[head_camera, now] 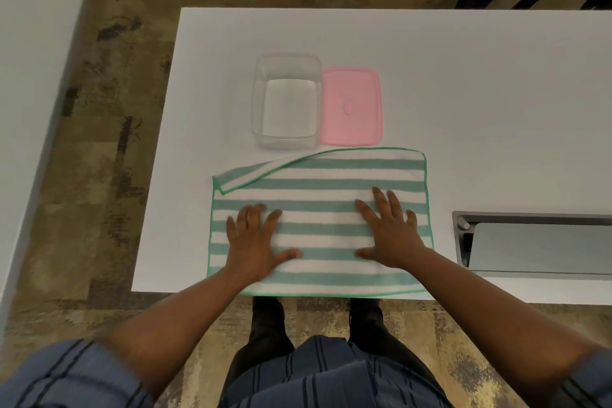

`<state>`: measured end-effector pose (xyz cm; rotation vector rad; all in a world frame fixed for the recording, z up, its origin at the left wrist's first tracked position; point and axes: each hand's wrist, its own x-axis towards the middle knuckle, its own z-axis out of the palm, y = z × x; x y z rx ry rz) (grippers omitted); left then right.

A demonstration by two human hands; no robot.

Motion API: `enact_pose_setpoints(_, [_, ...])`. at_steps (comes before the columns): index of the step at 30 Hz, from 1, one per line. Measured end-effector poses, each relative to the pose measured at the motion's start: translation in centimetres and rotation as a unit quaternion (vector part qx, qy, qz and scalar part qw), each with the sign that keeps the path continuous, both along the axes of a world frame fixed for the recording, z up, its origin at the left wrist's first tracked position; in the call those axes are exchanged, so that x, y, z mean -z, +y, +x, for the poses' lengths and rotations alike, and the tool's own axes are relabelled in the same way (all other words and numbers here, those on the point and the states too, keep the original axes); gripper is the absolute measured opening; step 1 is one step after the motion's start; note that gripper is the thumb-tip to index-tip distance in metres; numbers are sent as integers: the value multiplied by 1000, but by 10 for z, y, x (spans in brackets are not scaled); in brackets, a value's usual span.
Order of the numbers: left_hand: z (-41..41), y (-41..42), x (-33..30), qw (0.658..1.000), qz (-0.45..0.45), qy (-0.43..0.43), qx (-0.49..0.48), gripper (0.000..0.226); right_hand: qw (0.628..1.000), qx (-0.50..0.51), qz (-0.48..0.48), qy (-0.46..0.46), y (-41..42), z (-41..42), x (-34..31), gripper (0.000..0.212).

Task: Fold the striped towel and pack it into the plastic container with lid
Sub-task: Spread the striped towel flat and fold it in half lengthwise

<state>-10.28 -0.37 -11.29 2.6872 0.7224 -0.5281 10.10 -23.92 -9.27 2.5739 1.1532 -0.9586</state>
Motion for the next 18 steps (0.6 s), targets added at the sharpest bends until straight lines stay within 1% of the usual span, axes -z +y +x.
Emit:
enact_pose_setpoints(2, [15,26,0,992,65,-101,-26,83,1000,-6,23,-11,15,0,-2,109])
enact_pose_setpoints(3, [22,39,0,987,84,-133,-40,71,1000,-8,28,-12,21,1,-3,106])
enact_pose_setpoints(5, [37,64,-2,983,84,-163,-28,51,1000,-5,27,-6,31,4,-1,101])
enact_pose_setpoints(6, [43,75,-4,982,77,-171,-7,46,1000,-1,22,1,34,5,1,98])
enact_pose_setpoints(9, [57,95,-9,989,60,-134,31,41,1000,4,12,13,37,8,6,96])
enact_pose_setpoints(13, [70,104,-9,992,88,-73,58,21,1000,-4,10,9,35,9,7,96])
enact_pose_setpoints(16, [74,107,-7,988,115,-60,80,5,1000,-1,13,13,35,11,8,94])
enact_pose_setpoints(18, [75,108,-11,988,118,-57,81,5,999,24,24,23,36,13,6,89])
